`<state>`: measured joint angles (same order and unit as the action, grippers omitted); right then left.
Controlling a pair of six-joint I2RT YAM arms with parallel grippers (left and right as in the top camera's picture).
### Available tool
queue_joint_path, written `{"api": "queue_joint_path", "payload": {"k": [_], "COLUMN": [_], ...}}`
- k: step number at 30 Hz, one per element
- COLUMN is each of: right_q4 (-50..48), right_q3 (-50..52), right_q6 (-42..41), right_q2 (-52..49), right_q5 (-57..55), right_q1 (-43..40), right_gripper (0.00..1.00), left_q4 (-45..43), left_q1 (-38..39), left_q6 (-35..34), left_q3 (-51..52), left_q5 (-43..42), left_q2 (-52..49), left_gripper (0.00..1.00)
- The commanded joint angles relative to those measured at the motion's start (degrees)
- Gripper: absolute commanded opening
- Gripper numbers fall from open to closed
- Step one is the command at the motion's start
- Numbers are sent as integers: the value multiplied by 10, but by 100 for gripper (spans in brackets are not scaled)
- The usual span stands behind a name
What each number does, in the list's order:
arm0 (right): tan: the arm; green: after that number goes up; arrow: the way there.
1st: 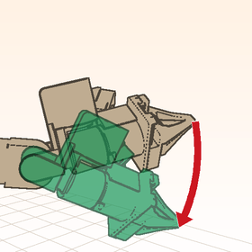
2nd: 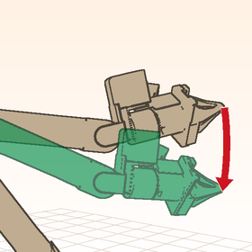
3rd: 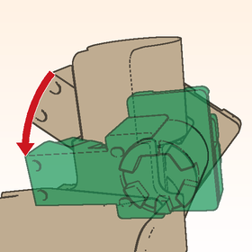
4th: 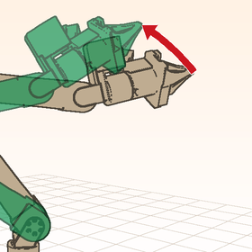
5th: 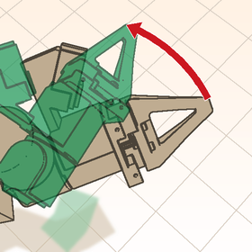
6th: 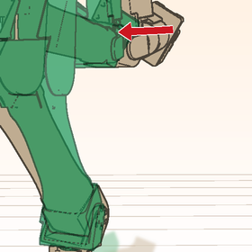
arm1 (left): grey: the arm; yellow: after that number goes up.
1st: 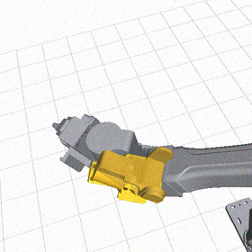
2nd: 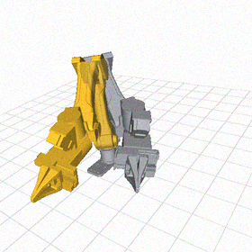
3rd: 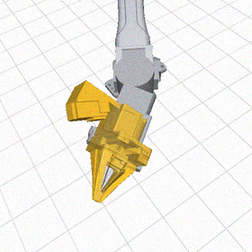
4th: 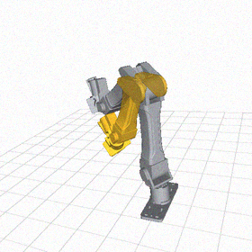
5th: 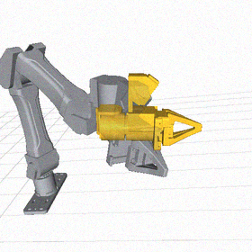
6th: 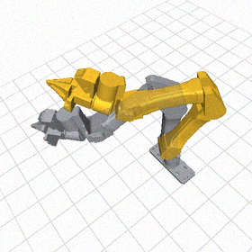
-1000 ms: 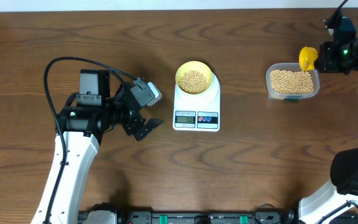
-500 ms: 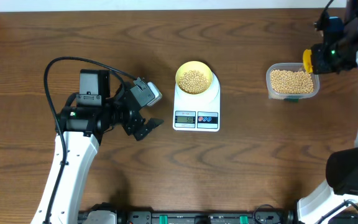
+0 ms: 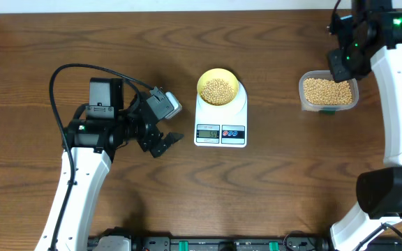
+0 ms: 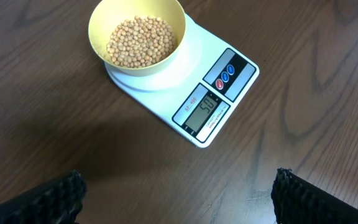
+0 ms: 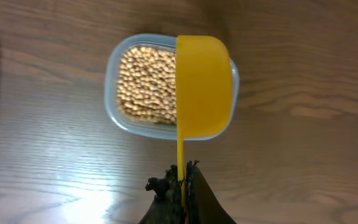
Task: Scoop item into bowl and weigh 50g on scale
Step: 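Lower the scoop into the soybeans in the tub with the right gripper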
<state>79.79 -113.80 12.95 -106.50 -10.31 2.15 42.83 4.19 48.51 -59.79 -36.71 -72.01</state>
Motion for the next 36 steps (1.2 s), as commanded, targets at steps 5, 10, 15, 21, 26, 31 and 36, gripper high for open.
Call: {"api": "queue_joint_path", "payload": {"k": [5, 10, 15, 21, 26, 31, 36], "right_q4": [0, 0, 4, -6, -29, -37, -79], "right_q3": [-8, -8, -7, 30, 89, 128, 175], "right_q6": [-41, -99, -134, -154, -188, -225, -331], "right_q2": [-5, -5, -5, -5, -5, -5, -5], "right_q5": [-49, 69, 212, 340, 394, 394, 375], "right_q1": [15, -20, -76, -135, -160, -178, -195], "right_gripper": [1, 1, 1, 1, 1, 1, 1], "left_q4": [0, 0, 0, 0, 0, 0, 0], "left_q1": [-3, -3, -3, -3, -3, -3, -3], "left_q6": [9, 9, 9, 9, 9, 9, 9], "left_q3": [0, 0, 0, 0, 0, 0, 0], "left_q5": [3, 3, 3, 3, 3, 3, 3], "left_q2": [-4, -4, -4, -4, -4, -4, -4], "left_gripper": [98, 97, 98, 98, 98, 98, 98]}}
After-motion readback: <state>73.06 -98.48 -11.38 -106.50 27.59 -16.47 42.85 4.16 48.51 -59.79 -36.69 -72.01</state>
